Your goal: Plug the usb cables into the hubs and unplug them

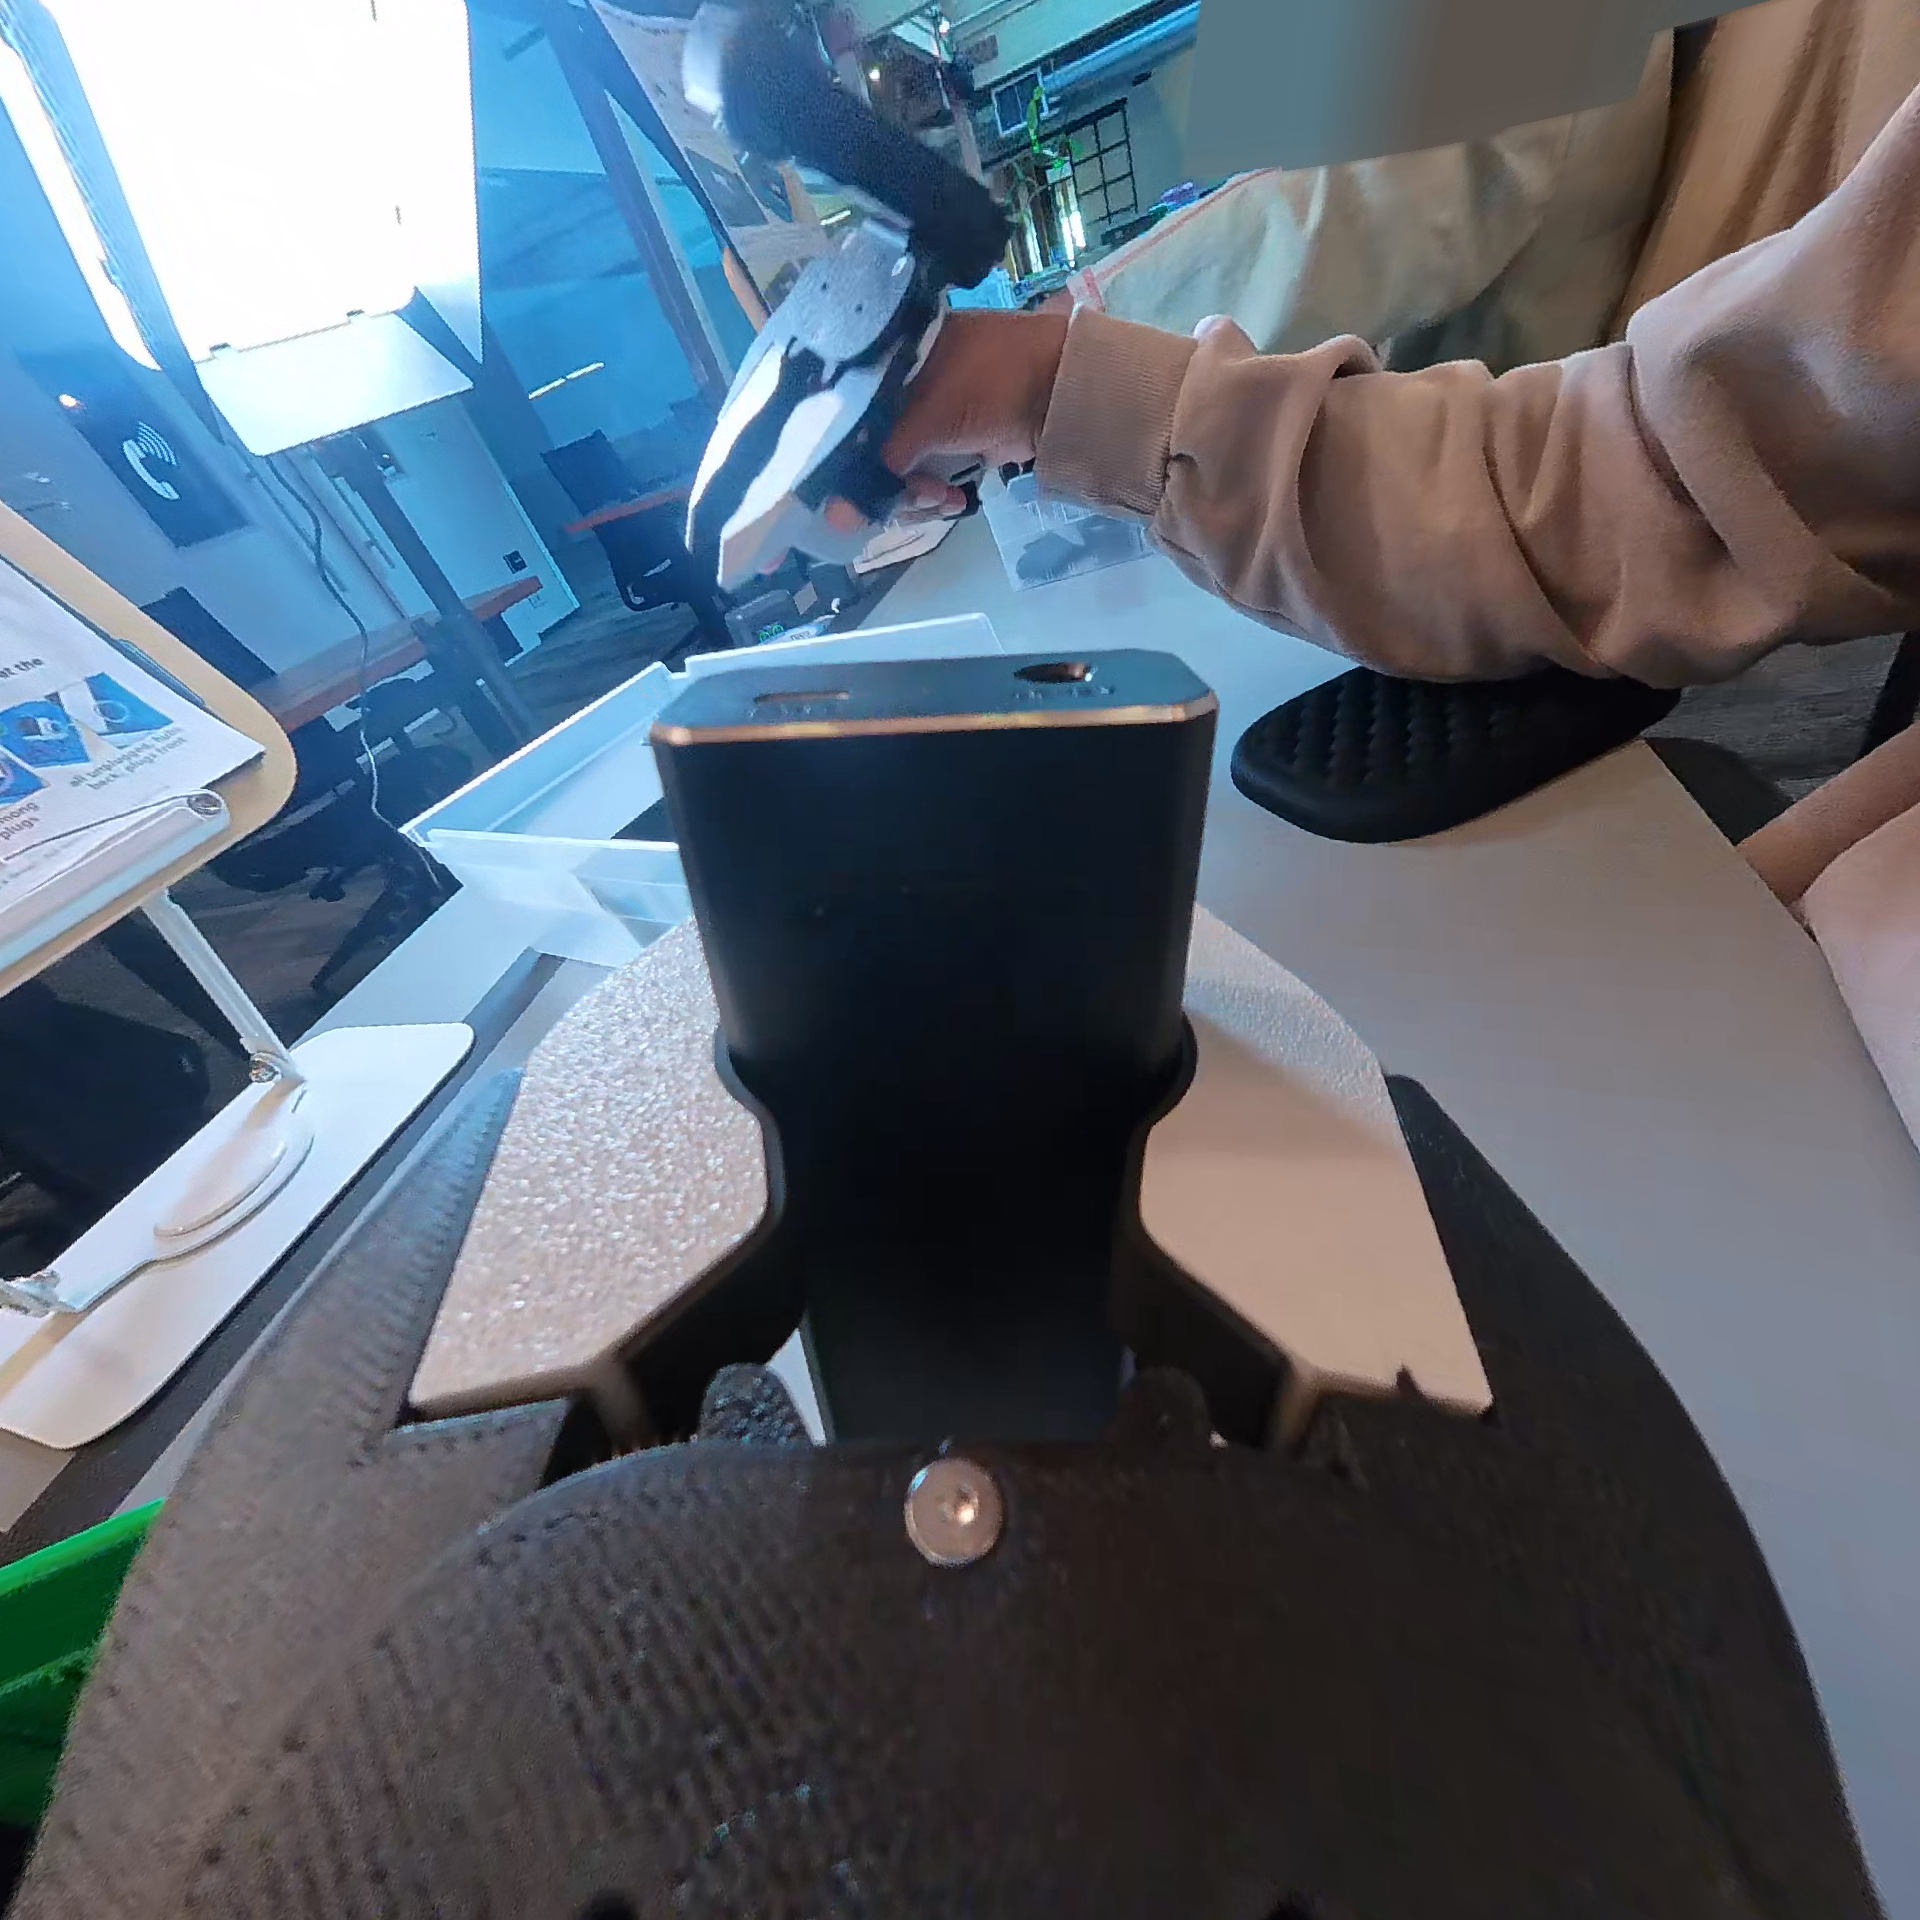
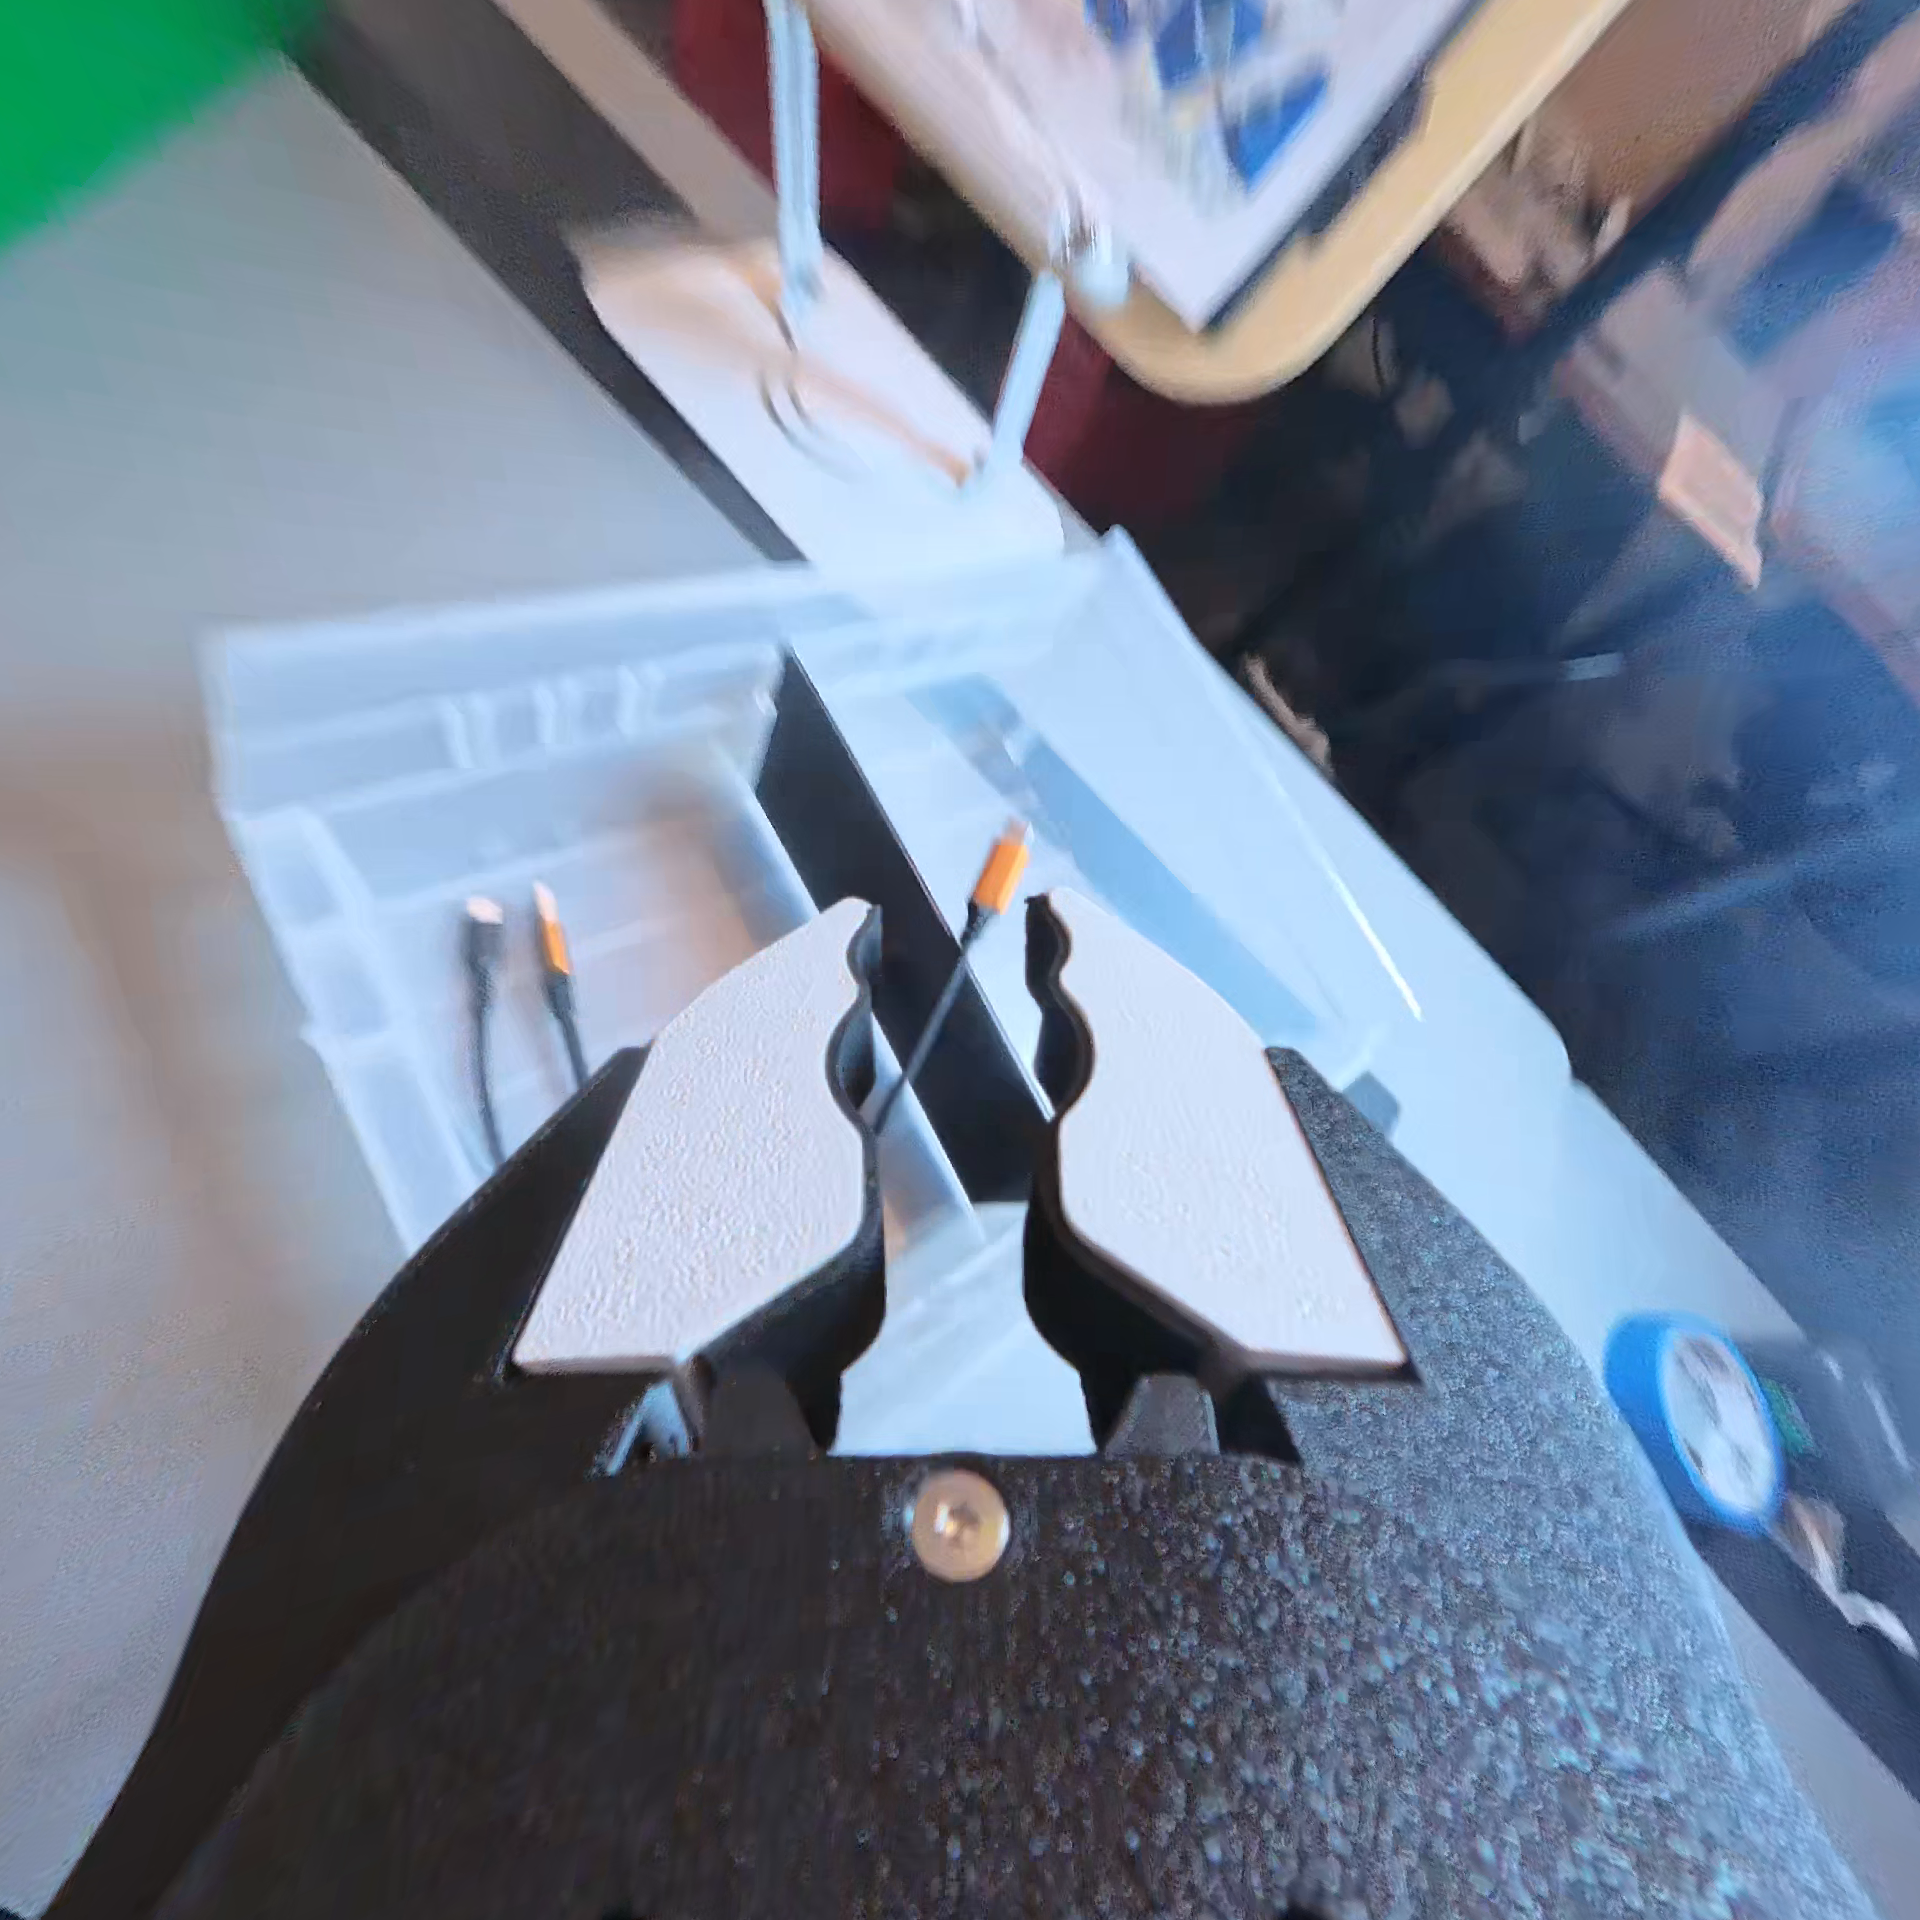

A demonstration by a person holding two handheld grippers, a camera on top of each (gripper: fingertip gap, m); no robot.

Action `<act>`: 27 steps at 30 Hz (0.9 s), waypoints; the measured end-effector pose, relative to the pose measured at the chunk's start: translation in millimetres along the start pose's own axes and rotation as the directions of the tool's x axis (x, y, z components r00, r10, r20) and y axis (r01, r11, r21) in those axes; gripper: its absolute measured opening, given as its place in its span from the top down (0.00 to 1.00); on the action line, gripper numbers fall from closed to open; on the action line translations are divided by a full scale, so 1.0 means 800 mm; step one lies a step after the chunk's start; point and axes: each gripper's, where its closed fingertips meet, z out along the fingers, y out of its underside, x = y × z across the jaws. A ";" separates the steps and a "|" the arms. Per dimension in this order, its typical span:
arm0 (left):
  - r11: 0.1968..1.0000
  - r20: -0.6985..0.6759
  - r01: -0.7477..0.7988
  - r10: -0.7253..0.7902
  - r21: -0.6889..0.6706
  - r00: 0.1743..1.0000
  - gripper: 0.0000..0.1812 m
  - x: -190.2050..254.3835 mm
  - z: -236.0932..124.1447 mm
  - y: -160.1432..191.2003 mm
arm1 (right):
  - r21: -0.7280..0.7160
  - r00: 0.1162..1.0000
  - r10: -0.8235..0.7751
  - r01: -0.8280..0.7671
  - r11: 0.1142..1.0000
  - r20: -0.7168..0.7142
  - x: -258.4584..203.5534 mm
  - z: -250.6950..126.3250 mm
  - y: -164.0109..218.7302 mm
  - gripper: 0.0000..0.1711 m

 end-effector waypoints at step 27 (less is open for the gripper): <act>0.998 -0.046 0.008 -0.011 -0.070 0.999 0.60 0.013 0.015 0.023 | -0.567 0.942 -0.319 0.207 0.798 -0.105 -0.008 0.081 0.096 0.85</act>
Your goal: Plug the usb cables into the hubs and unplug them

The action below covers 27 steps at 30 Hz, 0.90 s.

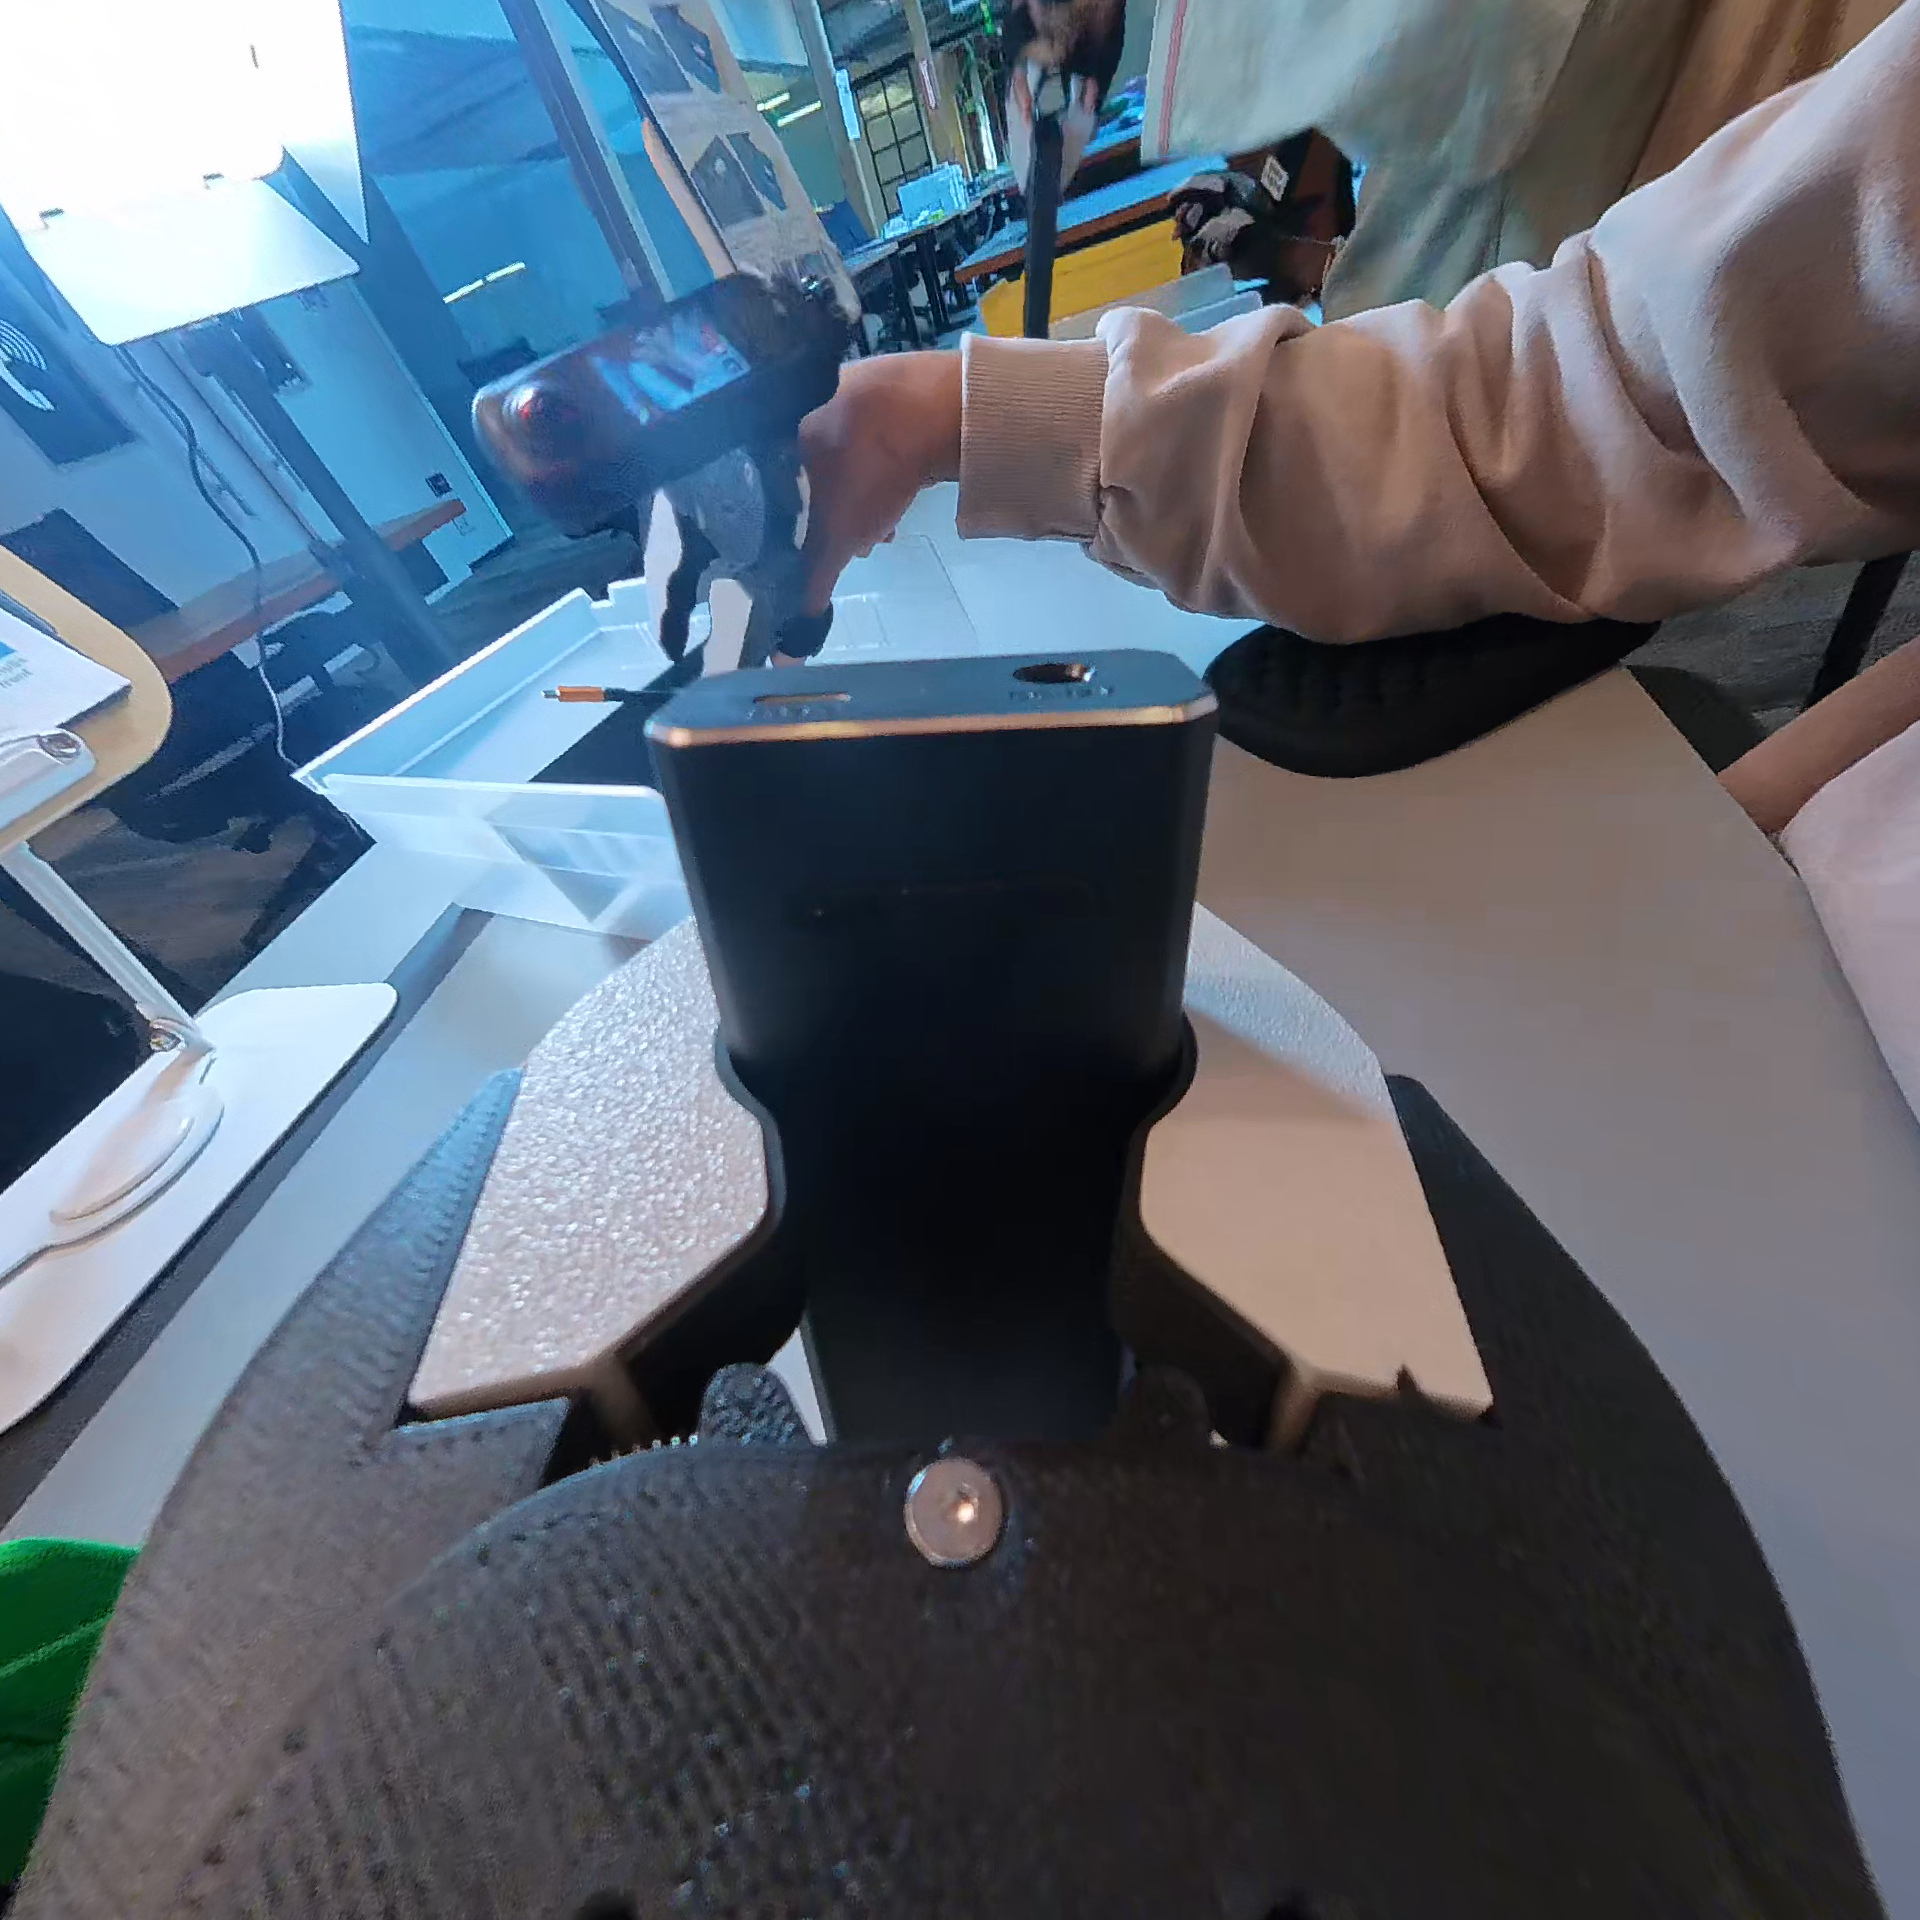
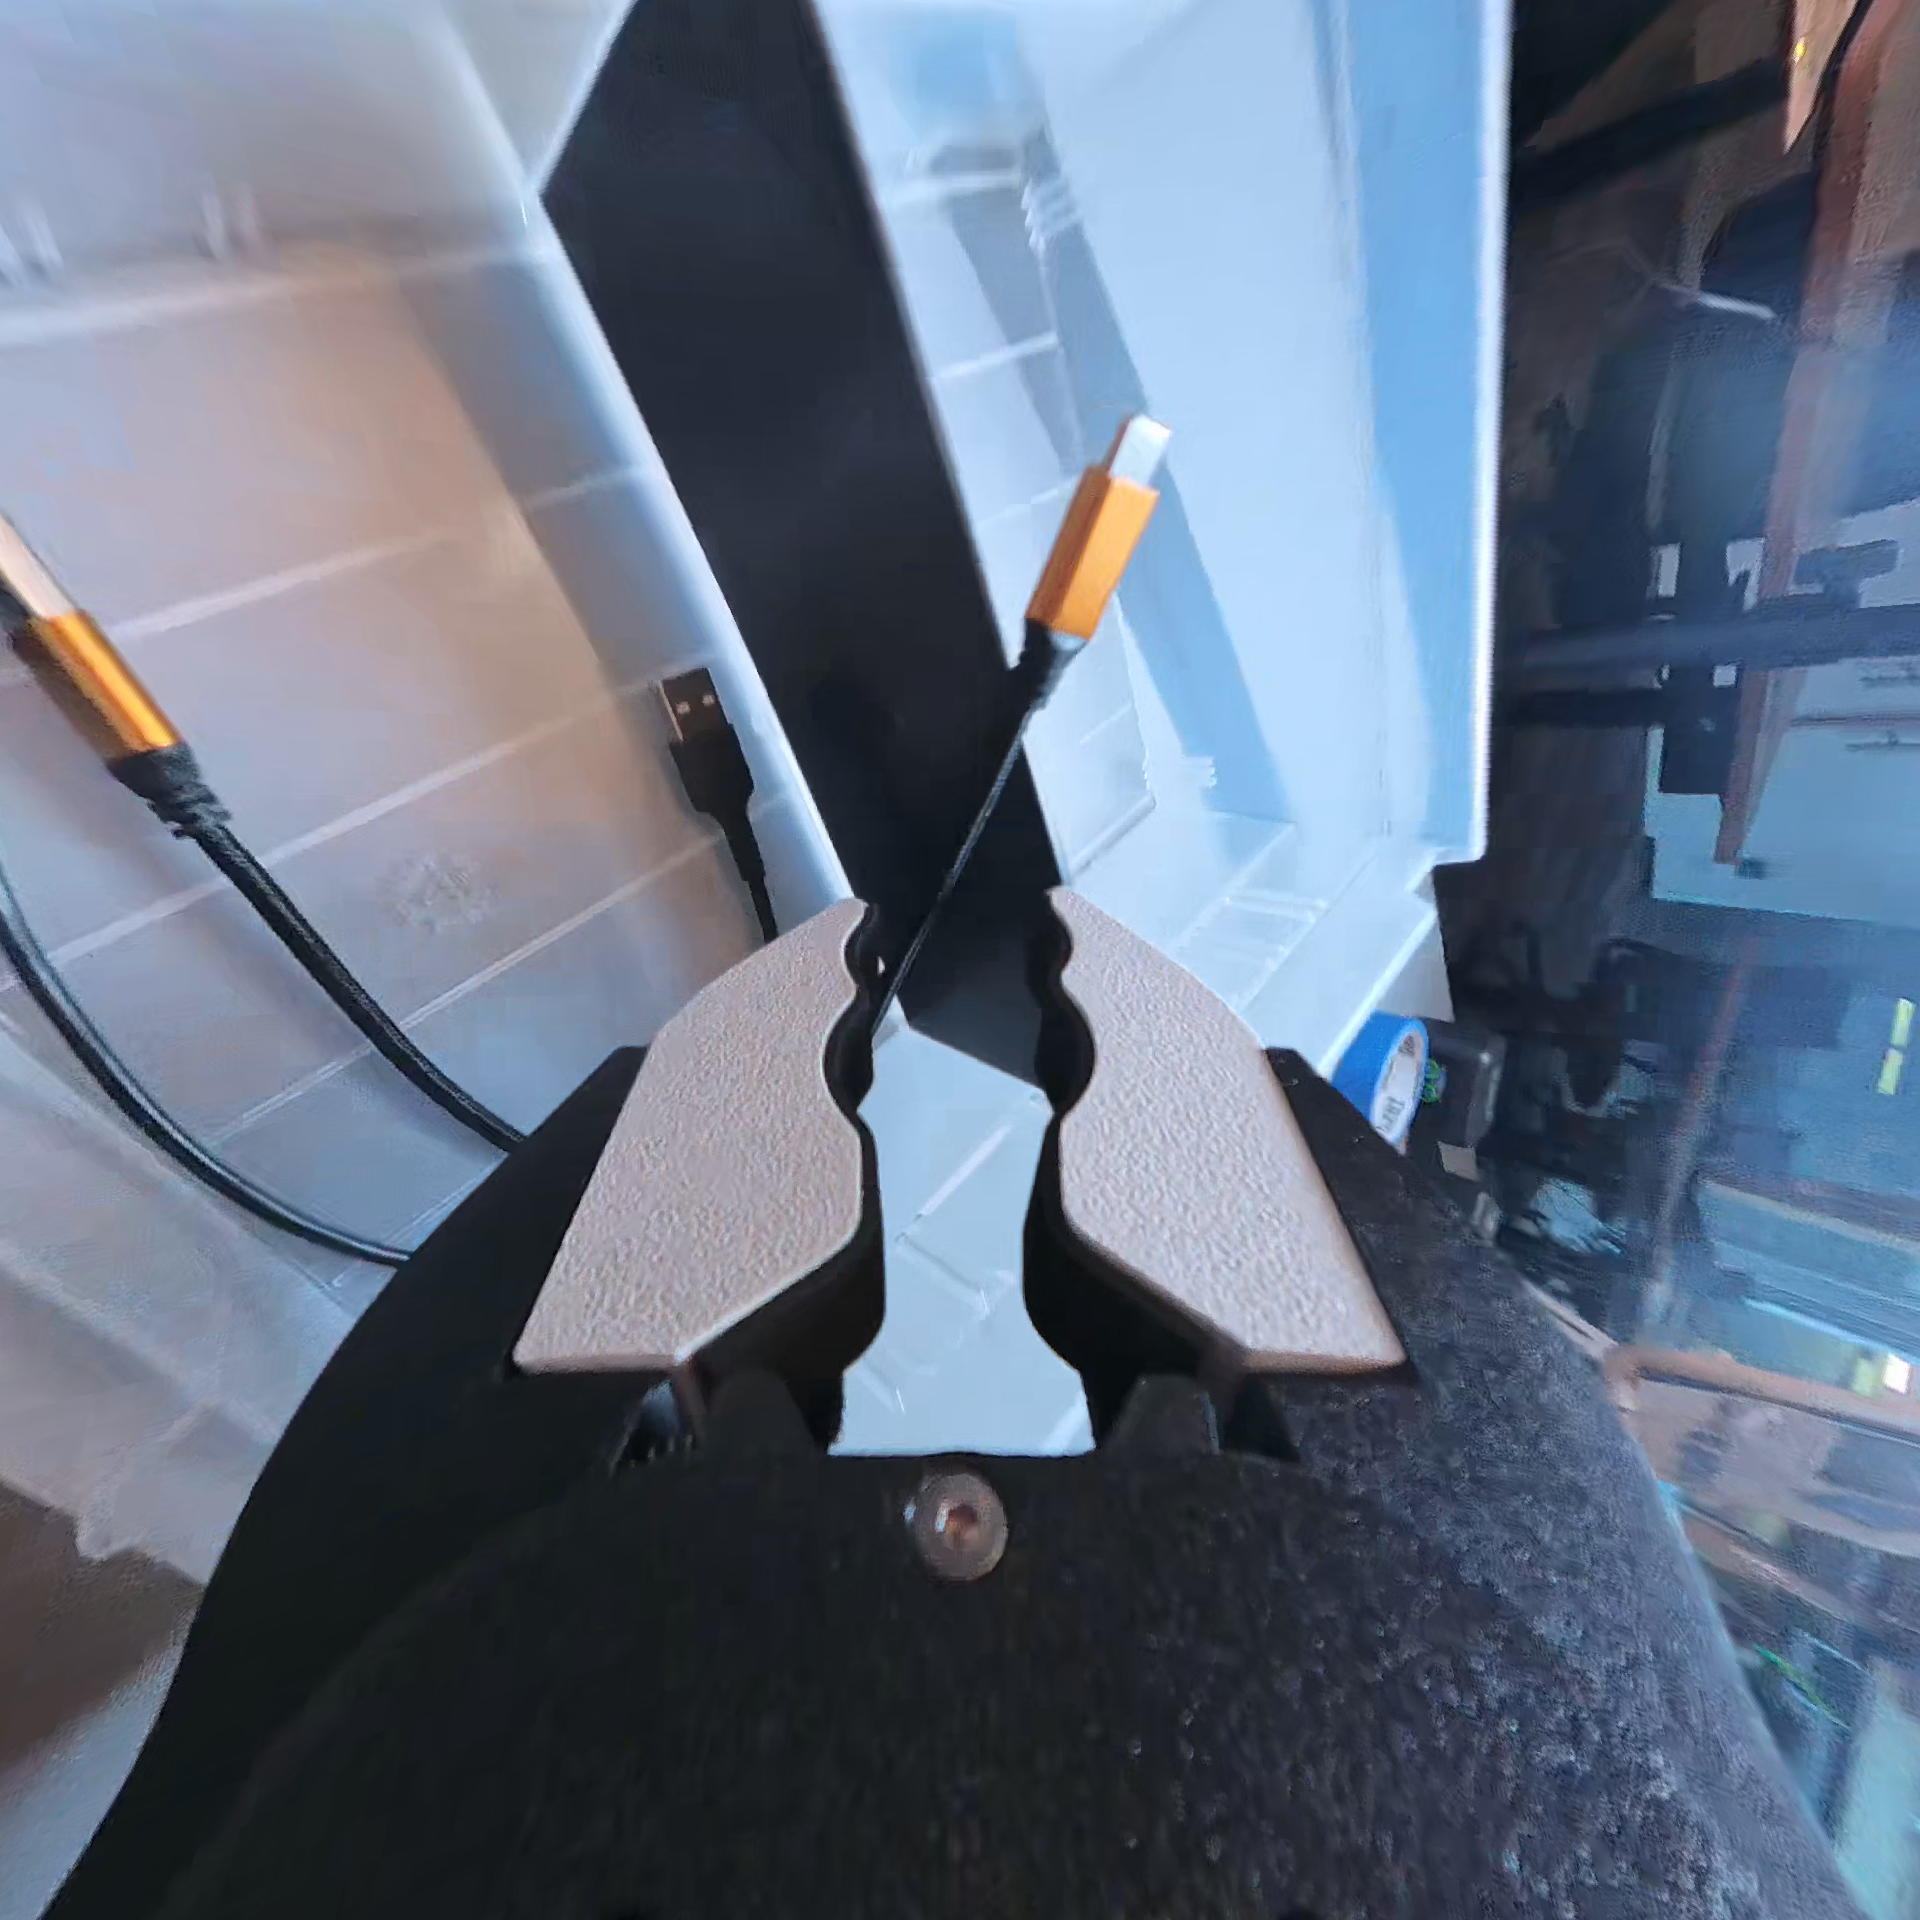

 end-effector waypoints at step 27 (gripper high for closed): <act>0.880 -0.124 0.197 -0.159 0.431 0.980 0.60 0.003 -0.040 -0.091 | 0.864 0.635 -0.601 -0.244 0.441 0.486 -0.278 -0.325 -0.197 0.64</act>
